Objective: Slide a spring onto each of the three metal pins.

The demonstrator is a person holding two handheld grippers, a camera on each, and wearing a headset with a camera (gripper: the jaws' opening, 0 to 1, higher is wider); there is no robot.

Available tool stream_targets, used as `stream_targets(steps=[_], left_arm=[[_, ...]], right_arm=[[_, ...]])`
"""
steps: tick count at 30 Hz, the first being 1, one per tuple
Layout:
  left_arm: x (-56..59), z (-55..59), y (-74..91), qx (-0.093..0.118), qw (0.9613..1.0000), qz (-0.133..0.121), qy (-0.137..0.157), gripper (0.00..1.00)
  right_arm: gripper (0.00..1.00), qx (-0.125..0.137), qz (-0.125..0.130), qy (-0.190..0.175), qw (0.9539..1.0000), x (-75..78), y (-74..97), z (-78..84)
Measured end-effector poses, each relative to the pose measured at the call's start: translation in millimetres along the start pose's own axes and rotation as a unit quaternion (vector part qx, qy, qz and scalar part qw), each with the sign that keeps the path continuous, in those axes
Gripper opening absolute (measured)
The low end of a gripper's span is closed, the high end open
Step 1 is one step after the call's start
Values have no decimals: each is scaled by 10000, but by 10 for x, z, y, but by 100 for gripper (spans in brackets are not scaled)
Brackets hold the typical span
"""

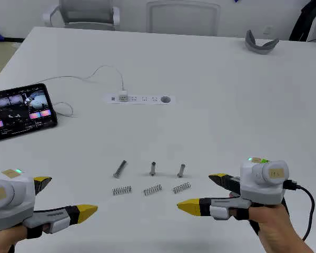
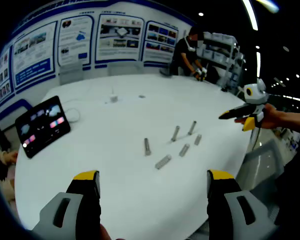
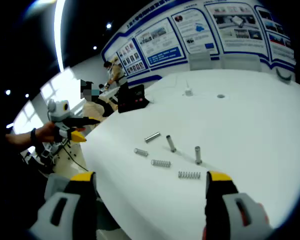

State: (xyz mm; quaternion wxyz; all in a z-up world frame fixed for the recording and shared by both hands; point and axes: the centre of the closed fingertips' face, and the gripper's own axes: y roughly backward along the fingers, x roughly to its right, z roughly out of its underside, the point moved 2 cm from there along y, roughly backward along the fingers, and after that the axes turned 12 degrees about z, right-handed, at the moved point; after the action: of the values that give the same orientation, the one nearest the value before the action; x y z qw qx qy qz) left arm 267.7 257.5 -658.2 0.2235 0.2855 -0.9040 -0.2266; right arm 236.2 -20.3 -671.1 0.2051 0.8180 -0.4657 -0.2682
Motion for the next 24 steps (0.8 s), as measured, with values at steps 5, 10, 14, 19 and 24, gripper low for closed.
stream_targets(steps=[5,10,14,19,24], left_arm=[[-22,-22,23,38,10000,-40,14,90],[-18,-21,36,52,10000,-53,27,90],[-15,-13,42,71,9999,-70,54,90],[-11,9,41,78,9999,-86,92,90],[-34,27,33,107,9998,-119,146,89]], right_arm=[[91,-35,-30,25,10000,-22,-18,41],[91,-35,-114,58,9999,-57,-19,31],[91,-48,-131,115,9998,-57,-18,19],[93,-17,-156,129,9998,-44,-3,7],[95,-42,-129,206,9997,-57,10,41]])
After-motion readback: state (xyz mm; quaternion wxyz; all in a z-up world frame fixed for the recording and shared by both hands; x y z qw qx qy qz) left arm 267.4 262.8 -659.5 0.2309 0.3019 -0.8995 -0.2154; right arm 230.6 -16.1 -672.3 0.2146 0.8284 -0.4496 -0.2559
